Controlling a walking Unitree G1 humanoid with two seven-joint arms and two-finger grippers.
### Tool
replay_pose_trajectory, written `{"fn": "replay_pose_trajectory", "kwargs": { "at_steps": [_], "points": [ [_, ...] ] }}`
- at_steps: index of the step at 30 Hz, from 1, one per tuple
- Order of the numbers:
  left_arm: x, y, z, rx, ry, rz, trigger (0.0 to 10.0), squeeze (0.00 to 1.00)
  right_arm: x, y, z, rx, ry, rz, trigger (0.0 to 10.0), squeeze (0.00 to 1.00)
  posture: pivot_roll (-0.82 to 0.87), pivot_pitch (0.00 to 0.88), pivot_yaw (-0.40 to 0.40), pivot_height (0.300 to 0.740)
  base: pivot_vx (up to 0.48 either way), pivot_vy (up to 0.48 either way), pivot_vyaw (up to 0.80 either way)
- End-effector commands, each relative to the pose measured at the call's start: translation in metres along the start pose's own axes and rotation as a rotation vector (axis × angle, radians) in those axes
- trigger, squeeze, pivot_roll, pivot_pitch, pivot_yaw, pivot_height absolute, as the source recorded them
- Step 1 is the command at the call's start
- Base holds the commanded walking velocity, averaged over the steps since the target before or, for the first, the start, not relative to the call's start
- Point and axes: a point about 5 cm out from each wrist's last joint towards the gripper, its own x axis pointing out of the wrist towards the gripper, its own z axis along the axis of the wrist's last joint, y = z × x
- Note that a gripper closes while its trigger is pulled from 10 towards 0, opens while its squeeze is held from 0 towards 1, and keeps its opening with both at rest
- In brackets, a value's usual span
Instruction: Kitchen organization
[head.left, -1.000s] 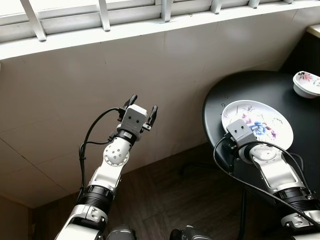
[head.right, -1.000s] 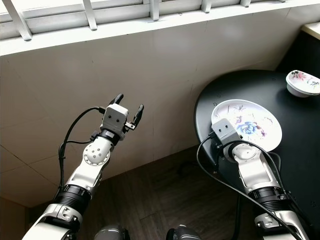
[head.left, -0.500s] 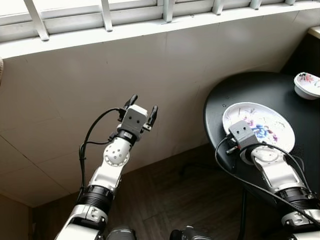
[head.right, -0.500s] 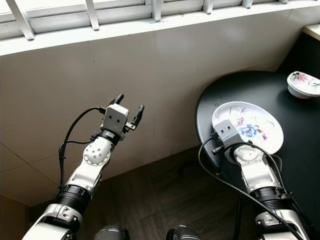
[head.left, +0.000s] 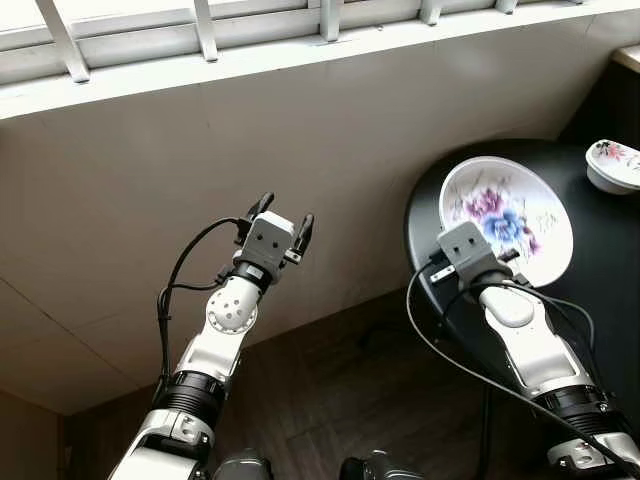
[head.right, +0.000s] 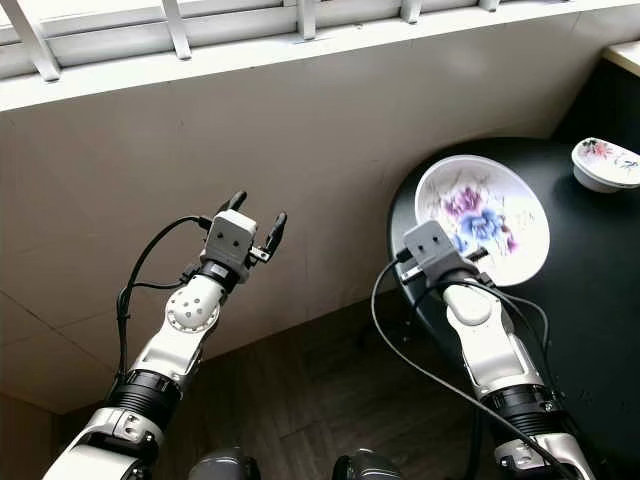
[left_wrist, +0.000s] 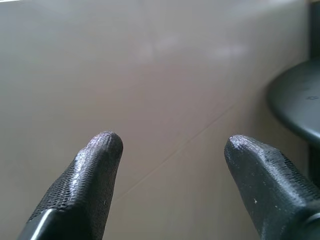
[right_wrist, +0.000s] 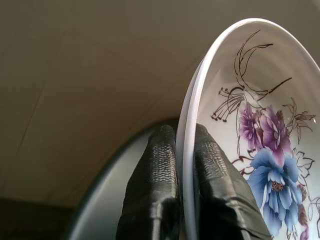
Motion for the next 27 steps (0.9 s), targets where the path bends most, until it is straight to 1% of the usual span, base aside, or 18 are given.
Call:
{"fn": "replay_pose_trajectory", "kwargs": {
  "at_steps": [1,4,6,14,17,20,24,27],
  "points": [
    [-0.002,0.0,-0.004,-0.004,0.019,-0.002,10.0,0.0,-0.005,0.003,0.027,-0.068,-0.172,-0.047,0.0,0.0,0.06,0.0,-0.052,0.74,0.0,0.0,0.8],
    [-0.003,0.002,-0.006,-0.015,0.03,0.007,10.0,0.0,-0.011,0.013,0.026,-0.086,-0.19,-0.036,0.0,0.0,0.06,0.0,-0.052,0.74,0.0,0.0,0.8],
    [-0.003,0.002,-0.006,-0.015,0.03,0.007,10.0,0.0,-0.012,0.014,0.025,-0.088,-0.191,-0.035,0.0,0.0,0.06,0.0,-0.052,0.74,0.0,0.0,0.8],
    [-0.003,0.003,-0.007,-0.016,0.041,0.012,10.0,0.0,-0.021,0.03,0.018,-0.089,-0.211,0.004,0.0,0.0,0.06,0.0,-0.053,0.74,0.0,0.0,0.8],
    [-0.003,0.003,-0.007,-0.015,0.042,0.012,10.0,0.0,-0.022,0.032,0.017,-0.09,-0.211,0.012,0.0,0.0,0.06,0.0,-0.053,0.74,0.0,0.0,0.8],
    [-0.004,0.003,-0.008,-0.015,0.048,0.013,10.0,0.0,-0.025,0.043,0.011,-0.081,-0.194,0.055,0.0,0.0,0.06,0.0,-0.054,0.74,0.0,0.0,0.8],
    [-0.004,0.003,-0.009,-0.021,0.054,0.012,10.0,0.0,-0.026,0.047,0.01,-0.072,-0.188,0.066,0.0,0.0,0.06,0.0,-0.055,0.74,0.0,0.0,0.8],
    [-0.004,0.003,-0.009,-0.024,0.057,0.007,10.0,0.0,-0.026,0.047,0.008,-0.058,-0.175,0.061,0.0,0.0,0.06,0.0,-0.055,0.74,0.0,0.094,0.8]
  ]
}}
